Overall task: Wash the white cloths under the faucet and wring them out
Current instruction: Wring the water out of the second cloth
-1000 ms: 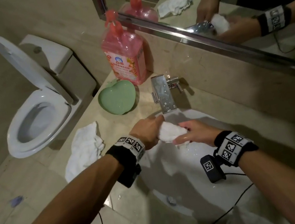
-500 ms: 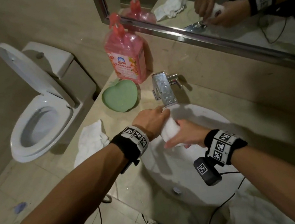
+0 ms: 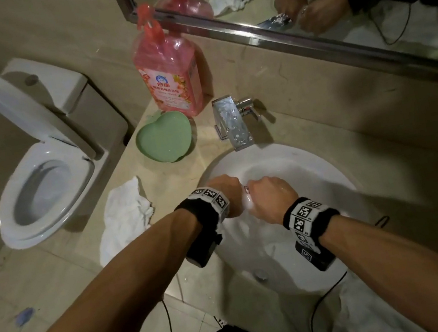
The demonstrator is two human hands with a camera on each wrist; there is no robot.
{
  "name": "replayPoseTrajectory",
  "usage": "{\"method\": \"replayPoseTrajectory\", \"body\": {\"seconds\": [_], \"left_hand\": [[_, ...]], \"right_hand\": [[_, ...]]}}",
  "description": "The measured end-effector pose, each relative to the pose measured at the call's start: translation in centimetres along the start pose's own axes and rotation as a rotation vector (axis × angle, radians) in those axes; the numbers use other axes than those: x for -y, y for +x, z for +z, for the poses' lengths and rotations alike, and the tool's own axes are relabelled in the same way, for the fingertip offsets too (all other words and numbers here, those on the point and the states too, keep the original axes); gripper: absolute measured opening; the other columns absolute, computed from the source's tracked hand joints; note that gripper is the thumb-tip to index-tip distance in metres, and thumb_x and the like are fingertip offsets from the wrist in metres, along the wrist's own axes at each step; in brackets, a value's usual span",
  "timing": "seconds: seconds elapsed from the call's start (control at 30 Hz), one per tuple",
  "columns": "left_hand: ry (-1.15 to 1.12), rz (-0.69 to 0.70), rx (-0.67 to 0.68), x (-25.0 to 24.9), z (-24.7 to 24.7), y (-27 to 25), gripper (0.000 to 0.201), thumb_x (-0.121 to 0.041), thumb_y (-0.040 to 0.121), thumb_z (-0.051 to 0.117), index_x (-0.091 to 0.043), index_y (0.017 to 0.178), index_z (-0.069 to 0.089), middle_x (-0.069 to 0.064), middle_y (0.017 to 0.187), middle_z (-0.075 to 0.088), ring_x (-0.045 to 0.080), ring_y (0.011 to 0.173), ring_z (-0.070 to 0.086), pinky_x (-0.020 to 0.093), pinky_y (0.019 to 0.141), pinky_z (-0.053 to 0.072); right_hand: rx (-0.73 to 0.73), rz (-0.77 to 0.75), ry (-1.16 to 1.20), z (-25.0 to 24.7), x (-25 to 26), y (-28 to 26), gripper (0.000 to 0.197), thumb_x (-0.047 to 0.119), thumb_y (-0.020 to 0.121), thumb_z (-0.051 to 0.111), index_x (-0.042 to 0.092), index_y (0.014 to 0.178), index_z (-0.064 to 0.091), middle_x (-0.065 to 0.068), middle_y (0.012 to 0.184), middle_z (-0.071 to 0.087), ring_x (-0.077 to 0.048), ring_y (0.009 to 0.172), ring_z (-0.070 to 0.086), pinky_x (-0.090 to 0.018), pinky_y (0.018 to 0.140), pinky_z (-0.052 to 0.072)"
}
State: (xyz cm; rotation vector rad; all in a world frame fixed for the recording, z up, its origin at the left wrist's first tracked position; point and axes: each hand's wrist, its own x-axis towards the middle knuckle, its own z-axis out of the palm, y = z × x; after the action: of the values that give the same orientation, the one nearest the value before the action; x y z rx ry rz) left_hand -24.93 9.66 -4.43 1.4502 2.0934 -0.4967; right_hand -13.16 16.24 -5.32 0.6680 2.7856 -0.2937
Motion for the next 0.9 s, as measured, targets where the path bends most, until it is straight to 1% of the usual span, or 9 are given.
{"method": "replayPoseTrajectory", "body": {"seconds": [0.1, 0.2, 0.3, 0.37, 0.5, 0.63, 0.7, 0.8, 0.9], "left_hand": [[-0.079, 0.020, 0.076, 0.3, 0.1, 0.1, 0.022, -0.028, 0.084, 0.061, -0.016, 0.102, 0.067, 0.005, 0.106, 0.070, 0.026, 0.094, 0.069, 0.028, 0.072, 0.050], [-0.212, 0.060, 0.140, 1.3, -0.2, 0.1, 0.025, -0.029, 0.076, 0.073, -0.019, 0.096, 0.062, 0.008, 0.104, 0.071, 0.025, 0.083, 0.064, 0.030, 0.072, 0.050], [-0.347, 0.082, 0.128, 2.2, -0.9, -0.8, 0.050, -0.029, 0.073, 0.079, -0.014, 0.116, 0.059, 0.009, 0.115, 0.068, 0.029, 0.097, 0.065, 0.033, 0.080, 0.051], [-0.352, 0.085, -0.009, 2.8, -1.6, -1.8, 0.063, -0.035, 0.073, 0.080, -0.015, 0.125, 0.052, 0.009, 0.123, 0.062, 0.031, 0.104, 0.062, 0.034, 0.081, 0.049], [-0.153, 0.206, -0.454, 3.8, -3.1, -4.3, 0.065, -0.034, 0.080, 0.075, -0.025, 0.137, 0.046, 0.006, 0.135, 0.052, 0.029, 0.113, 0.055, 0.043, 0.087, 0.053], [0.019, 0.244, -0.557, 3.9, -4.2, -6.2, 0.086, -0.040, 0.072, 0.080, -0.020, 0.142, 0.035, 0.008, 0.136, 0.047, 0.030, 0.121, 0.044, 0.044, 0.093, 0.049], [0.065, 0.197, -0.552, 3.7, -4.9, -6.6, 0.073, -0.041, 0.073, 0.077, -0.014, 0.131, 0.043, 0.009, 0.125, 0.050, 0.029, 0.110, 0.046, 0.041, 0.080, 0.048], [0.114, 0.196, -0.582, 3.7, -6.5, -6.5, 0.028, -0.022, 0.088, 0.057, -0.007, 0.111, 0.054, 0.010, 0.107, 0.057, 0.030, 0.094, 0.055, 0.036, 0.057, 0.035], [0.140, 0.269, -0.531, 4.0, -7.3, -6.2, 0.021, -0.015, 0.087, 0.054, -0.008, 0.106, 0.056, 0.010, 0.092, 0.065, 0.031, 0.080, 0.062, 0.033, 0.055, 0.033]], "right_hand": [[0.033, -0.027, -0.041, -0.1, -0.2, 0.2, 0.023, 0.027, 0.086, 0.064, 0.015, 0.105, 0.059, -0.010, 0.091, 0.071, -0.031, 0.080, 0.069, -0.031, 0.062, 0.040], [0.022, -0.109, 0.055, -0.8, -0.7, -0.1, 0.043, 0.029, 0.082, 0.070, 0.020, 0.117, 0.046, -0.007, 0.096, 0.068, -0.032, 0.083, 0.066, -0.033, 0.064, 0.040], [0.015, -0.153, 0.216, -2.4, -1.2, -0.4, 0.048, 0.029, 0.079, 0.073, 0.025, 0.122, 0.052, -0.002, 0.106, 0.065, -0.029, 0.090, 0.063, -0.036, 0.070, 0.048], [0.071, -0.069, 0.385, -3.6, -1.6, -0.2, 0.044, 0.029, 0.078, 0.076, 0.027, 0.118, 0.059, 0.000, 0.108, 0.068, -0.025, 0.093, 0.065, -0.035, 0.073, 0.052], [0.249, 0.242, 0.971, -5.9, -1.5, 0.5, 0.042, 0.014, 0.077, 0.078, 0.022, 0.114, 0.061, -0.003, 0.096, 0.072, -0.018, 0.073, 0.070, -0.033, 0.056, 0.059], [0.355, 0.301, 1.286, -8.1, -0.9, 0.7, 0.043, 0.006, 0.070, 0.076, 0.019, 0.109, 0.063, -0.006, 0.081, 0.073, -0.019, 0.062, 0.068, -0.032, 0.052, 0.056], [0.432, 0.267, 1.310, -8.9, -0.4, 0.5, 0.046, 0.006, 0.069, 0.076, 0.011, 0.112, 0.061, -0.006, 0.080, 0.071, -0.017, 0.059, 0.064, -0.027, 0.046, 0.048], [0.496, 0.262, 1.314, -9.5, 0.0, 0.1, 0.039, 0.005, 0.075, 0.077, 0.006, 0.110, 0.061, -0.002, 0.069, 0.065, -0.012, 0.051, 0.052, -0.021, 0.038, 0.032], [0.496, 0.267, 1.204, -9.8, 0.2, -0.3, 0.042, 0.018, 0.073, 0.088, 0.007, 0.105, 0.064, 0.000, 0.064, 0.061, -0.010, 0.048, 0.047, -0.021, 0.037, 0.029]]}}
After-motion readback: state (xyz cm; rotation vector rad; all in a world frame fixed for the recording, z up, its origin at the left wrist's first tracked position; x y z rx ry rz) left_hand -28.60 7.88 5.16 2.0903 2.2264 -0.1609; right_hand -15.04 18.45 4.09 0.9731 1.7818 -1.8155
